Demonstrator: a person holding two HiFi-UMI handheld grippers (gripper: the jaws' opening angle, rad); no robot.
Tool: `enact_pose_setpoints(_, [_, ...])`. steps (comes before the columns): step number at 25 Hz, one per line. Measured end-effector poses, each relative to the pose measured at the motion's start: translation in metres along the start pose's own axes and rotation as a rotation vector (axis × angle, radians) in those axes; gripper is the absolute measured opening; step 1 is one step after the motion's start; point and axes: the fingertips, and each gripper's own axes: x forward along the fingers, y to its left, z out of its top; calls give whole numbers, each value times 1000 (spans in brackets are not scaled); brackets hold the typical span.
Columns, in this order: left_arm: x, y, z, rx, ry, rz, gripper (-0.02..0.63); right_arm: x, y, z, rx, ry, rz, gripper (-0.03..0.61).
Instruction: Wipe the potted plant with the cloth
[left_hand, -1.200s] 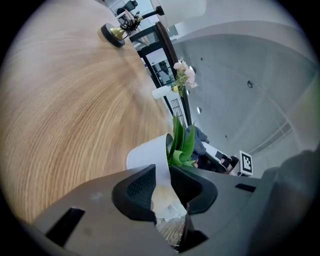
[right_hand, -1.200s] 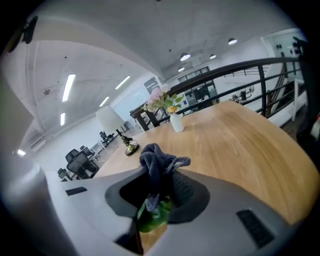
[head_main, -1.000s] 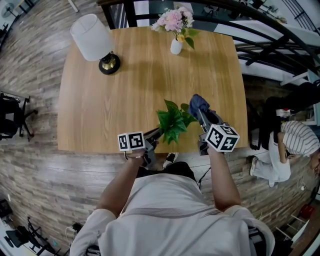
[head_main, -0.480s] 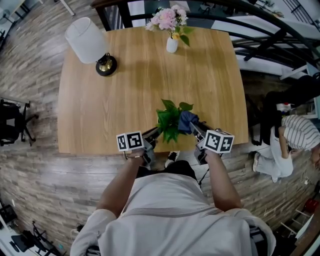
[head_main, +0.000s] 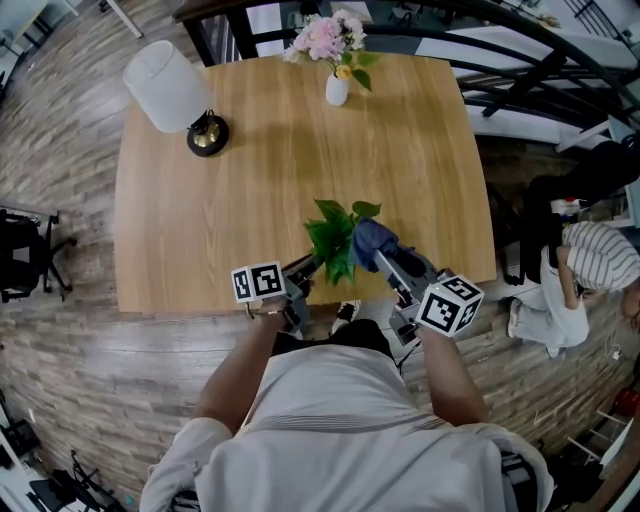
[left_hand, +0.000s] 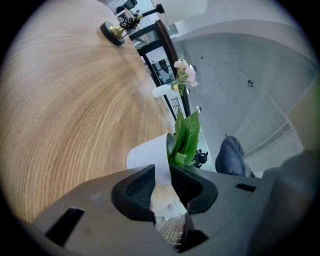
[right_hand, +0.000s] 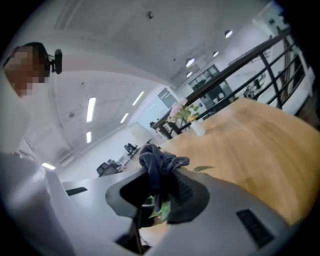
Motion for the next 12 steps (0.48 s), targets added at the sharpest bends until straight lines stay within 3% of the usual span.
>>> enact_pose_setpoints(3, [1, 0, 0, -4, 0, -2, 101, 16, 26, -37, 17, 115, 121, 135])
enact_pose_setpoints(5, [1, 0, 0, -4, 1, -2, 101, 26, 27, -68, 19, 199, 133, 135])
enact_pose_setpoints(8, [1, 0, -1, -1, 3, -4, 101, 32, 4, -100, 35, 260, 42, 135])
enact_pose_setpoints(12, [0, 1, 0, -1, 8, -7, 101, 18, -32, -106, 146, 214, -66, 135])
